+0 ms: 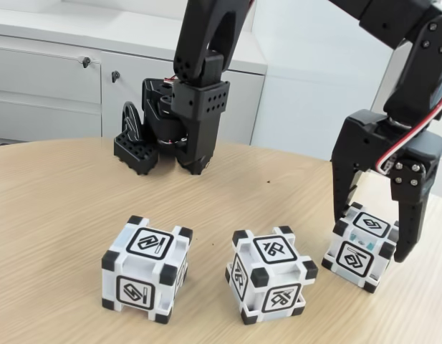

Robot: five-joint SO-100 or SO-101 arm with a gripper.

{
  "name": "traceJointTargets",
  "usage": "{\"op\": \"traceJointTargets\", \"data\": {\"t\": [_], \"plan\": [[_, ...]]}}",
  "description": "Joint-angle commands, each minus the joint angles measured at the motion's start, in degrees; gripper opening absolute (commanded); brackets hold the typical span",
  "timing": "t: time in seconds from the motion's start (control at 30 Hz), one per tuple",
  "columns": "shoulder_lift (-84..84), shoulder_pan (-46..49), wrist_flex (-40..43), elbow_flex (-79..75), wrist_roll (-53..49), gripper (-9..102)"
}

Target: Stack cubes from left to right.

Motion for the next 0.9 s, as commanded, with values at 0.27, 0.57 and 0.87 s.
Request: {"op": "traceJointTargets", "data": {"t": [0.27,0.57,0.87], "plan": [[2.1,0.9,1.4,-2.2,1.6,17],[13.3,0.9,6.2,-2.2,1.8,17],[21.1,3.7,11.3,-2.1,-0.5,17]]}}
